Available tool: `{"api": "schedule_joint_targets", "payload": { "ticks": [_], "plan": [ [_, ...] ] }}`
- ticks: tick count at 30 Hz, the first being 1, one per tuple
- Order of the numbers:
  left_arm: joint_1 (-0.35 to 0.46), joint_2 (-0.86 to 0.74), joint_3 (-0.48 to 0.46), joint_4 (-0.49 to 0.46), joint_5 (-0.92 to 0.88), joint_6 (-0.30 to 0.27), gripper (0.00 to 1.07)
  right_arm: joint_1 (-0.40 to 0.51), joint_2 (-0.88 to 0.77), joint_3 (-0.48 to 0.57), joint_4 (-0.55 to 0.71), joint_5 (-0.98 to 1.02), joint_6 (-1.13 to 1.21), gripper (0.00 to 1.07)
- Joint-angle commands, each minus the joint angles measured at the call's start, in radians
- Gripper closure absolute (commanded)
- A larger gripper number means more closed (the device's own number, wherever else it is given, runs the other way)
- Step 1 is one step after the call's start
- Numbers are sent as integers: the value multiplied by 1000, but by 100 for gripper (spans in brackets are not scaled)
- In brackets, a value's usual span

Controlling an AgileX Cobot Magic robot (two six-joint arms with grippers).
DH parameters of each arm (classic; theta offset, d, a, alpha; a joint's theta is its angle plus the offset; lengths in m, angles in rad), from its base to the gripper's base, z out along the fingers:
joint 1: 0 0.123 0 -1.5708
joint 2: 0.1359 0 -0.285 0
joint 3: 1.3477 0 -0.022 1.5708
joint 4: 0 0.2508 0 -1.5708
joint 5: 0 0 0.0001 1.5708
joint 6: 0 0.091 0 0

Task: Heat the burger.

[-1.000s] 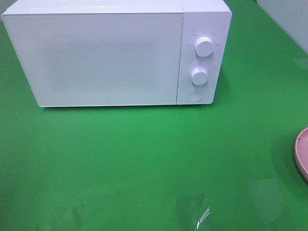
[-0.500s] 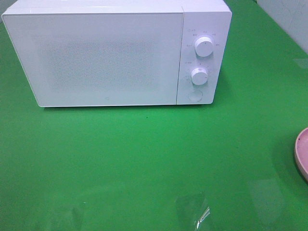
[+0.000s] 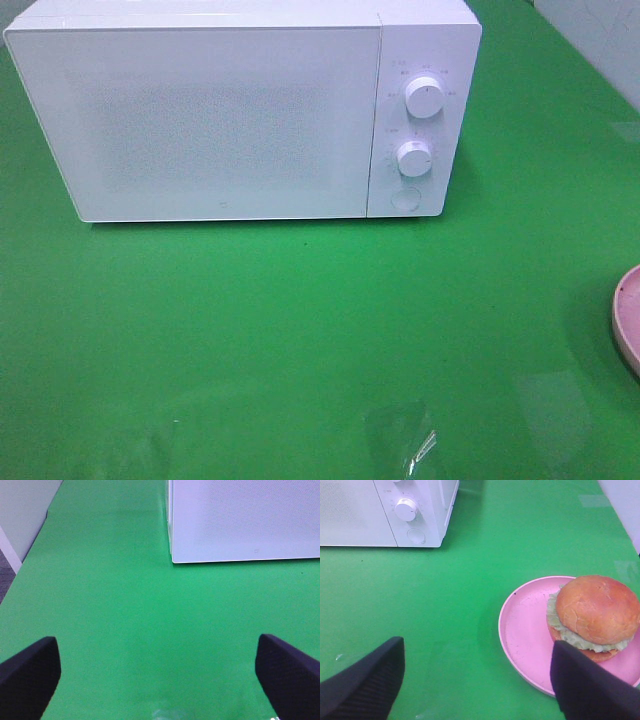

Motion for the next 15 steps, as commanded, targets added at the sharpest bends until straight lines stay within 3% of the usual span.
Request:
{"api": "schedule_joint_targets", "payload": {
  "ticks": [1, 15],
  "plan": [
    [4, -20, 3, -9, -2, -6, 9, -5, -26, 2, -4, -11, -7, 32],
    [4, -20, 3, -9, -2, -6, 9, -5, -26, 2, -4, -11, -7, 32]
  ]
}}
